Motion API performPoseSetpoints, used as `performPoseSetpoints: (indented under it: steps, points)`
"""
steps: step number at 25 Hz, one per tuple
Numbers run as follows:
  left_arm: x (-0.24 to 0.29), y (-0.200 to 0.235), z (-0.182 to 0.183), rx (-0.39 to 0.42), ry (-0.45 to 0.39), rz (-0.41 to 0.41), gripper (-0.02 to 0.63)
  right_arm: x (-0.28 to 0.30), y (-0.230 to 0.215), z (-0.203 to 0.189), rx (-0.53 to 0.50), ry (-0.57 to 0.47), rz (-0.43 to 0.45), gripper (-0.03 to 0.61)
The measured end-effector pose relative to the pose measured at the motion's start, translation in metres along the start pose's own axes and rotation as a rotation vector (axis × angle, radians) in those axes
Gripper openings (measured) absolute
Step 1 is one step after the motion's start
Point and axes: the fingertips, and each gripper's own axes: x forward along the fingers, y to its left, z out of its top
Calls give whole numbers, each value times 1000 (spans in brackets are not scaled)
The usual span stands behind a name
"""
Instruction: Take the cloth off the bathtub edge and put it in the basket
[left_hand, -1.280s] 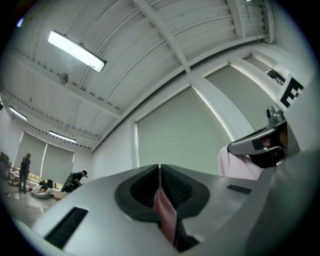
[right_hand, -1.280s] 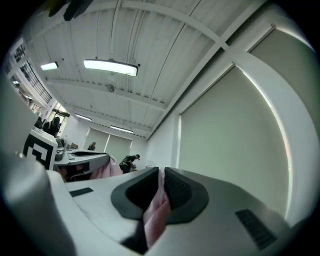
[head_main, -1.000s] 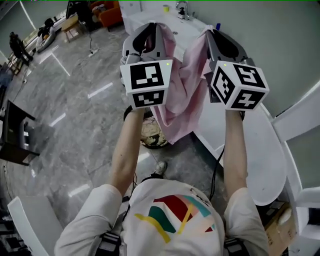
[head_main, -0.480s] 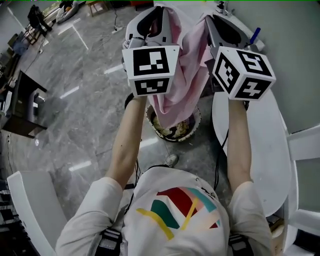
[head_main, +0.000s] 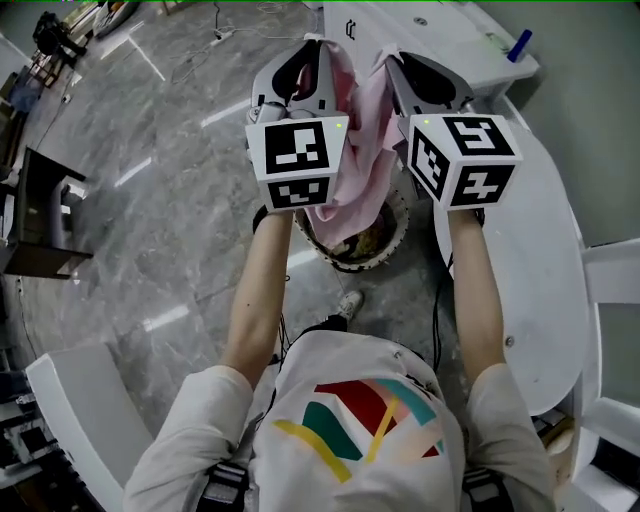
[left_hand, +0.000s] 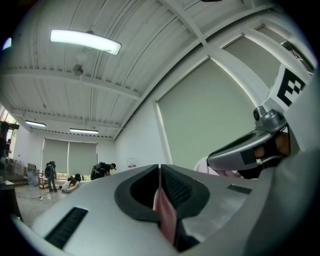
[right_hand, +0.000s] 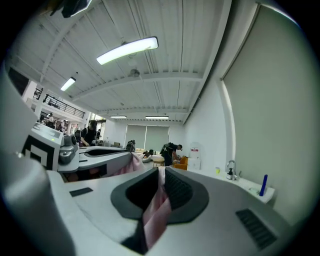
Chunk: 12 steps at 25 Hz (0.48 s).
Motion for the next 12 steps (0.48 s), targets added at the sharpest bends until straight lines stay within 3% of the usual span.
performPoseSetpoints:
  steps: [6,12]
  points:
    - [6,-15,-57,-51,91,-30,28,10,2,-66,63,118,30,48]
    - [2,-33,-91,-46,148,-51,28,8,-4,-106,96,193,34,49]
